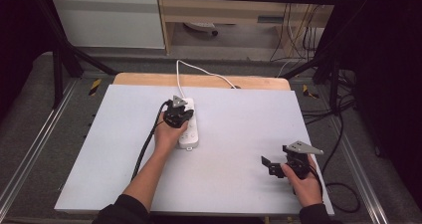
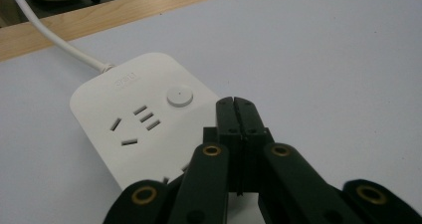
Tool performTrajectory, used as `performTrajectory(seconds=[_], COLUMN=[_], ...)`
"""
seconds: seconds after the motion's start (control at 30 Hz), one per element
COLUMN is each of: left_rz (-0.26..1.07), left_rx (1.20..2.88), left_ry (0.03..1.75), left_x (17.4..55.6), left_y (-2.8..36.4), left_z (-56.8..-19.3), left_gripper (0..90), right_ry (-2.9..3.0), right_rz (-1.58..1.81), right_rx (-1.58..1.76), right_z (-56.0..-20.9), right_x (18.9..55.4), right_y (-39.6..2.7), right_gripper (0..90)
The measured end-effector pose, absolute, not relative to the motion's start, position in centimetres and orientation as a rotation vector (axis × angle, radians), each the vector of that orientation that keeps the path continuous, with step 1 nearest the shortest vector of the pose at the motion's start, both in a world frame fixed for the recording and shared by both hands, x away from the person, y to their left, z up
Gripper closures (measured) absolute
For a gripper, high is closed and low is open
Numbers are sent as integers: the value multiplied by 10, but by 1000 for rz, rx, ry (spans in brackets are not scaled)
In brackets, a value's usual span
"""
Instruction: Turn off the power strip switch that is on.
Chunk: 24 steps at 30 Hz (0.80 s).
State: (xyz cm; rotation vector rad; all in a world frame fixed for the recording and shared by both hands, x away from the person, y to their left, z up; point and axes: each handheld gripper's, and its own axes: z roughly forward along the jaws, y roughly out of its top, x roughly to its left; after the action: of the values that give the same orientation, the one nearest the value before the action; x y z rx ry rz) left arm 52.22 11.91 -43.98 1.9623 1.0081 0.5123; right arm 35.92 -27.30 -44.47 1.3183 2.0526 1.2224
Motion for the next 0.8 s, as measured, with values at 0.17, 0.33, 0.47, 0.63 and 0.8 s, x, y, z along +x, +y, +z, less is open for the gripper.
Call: performTrajectory(seconds=[0.17, 0.33, 0.47, 0.63, 0.8], left_rz=[516, 488, 485, 487, 479], left_rx=[1941, 1943, 1914, 1897, 1897], left_ry=[1016, 1016, 1004, 999, 1000], left_x=[521, 520, 517, 516, 514], left_y=[119, 115, 115, 119, 122], left_z=[-438, -437, -433, -426, -422], left_gripper=[900, 900, 900, 900, 900], right_ry=[2055, 2053, 2043, 2045, 2043], right_rz=[1220, 1222, 1244, 1240, 1238], right_rx=[1318, 1315, 1292, 1290, 1286], right_z=[-445, -445, -443, -443, -443], right_x=[360, 360, 359, 360, 359], right_y=[-273, -272, -273, -273, -273], right_gripper=[26, 25, 24, 25, 25])
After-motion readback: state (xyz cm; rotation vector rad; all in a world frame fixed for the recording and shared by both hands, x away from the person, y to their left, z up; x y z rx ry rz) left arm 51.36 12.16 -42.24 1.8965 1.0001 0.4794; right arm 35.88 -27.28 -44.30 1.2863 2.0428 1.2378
